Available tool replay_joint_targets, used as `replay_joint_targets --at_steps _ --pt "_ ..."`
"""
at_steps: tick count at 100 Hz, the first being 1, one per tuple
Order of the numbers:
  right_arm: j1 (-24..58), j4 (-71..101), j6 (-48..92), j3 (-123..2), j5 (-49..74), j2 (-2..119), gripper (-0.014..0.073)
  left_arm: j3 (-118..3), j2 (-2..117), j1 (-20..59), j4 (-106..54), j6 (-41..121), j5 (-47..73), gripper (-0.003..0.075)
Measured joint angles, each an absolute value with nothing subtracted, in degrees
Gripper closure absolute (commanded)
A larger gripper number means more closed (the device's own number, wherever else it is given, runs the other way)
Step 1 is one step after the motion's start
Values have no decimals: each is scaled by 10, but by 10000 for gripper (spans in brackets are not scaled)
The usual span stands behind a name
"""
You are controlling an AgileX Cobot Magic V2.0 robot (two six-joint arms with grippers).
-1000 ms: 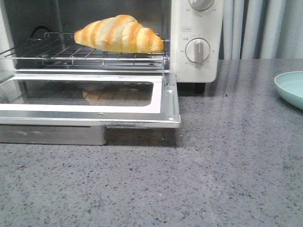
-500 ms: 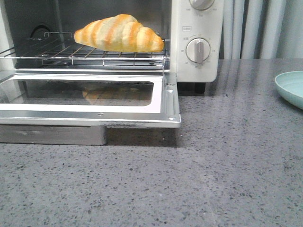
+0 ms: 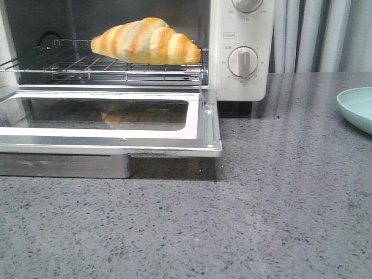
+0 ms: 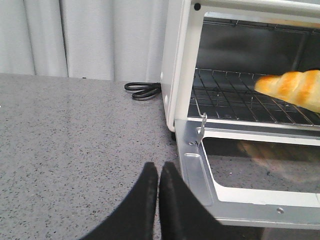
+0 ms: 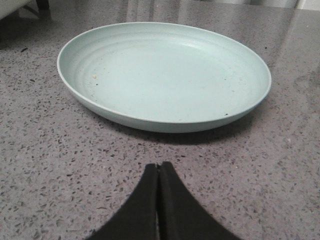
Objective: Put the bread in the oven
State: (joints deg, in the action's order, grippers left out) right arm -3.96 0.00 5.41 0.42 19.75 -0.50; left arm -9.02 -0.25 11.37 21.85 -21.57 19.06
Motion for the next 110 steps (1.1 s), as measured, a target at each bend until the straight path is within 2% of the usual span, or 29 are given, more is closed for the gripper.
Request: replay_joint_targets --at_steps 23,43,56,72,85,110 --pt "-40 0 55 4 197 -5 669 -80 -2 114 220 -196 187 741" --pt "-40 0 56 4 197 -5 669 -74 -2 74 119 -49 190 741" --pt "-40 0 56 4 197 -5 669 -57 -2 41 22 40 143 741" --pt "-40 0 56 4 197 -5 669 -2 -2 21 -4 22 66 741" --pt "-40 0 56 4 197 -5 669 1 -2 21 -10 0 73 741" --pt "-40 0 56 4 197 -5 669 1 -2 21 -10 -6 179 741"
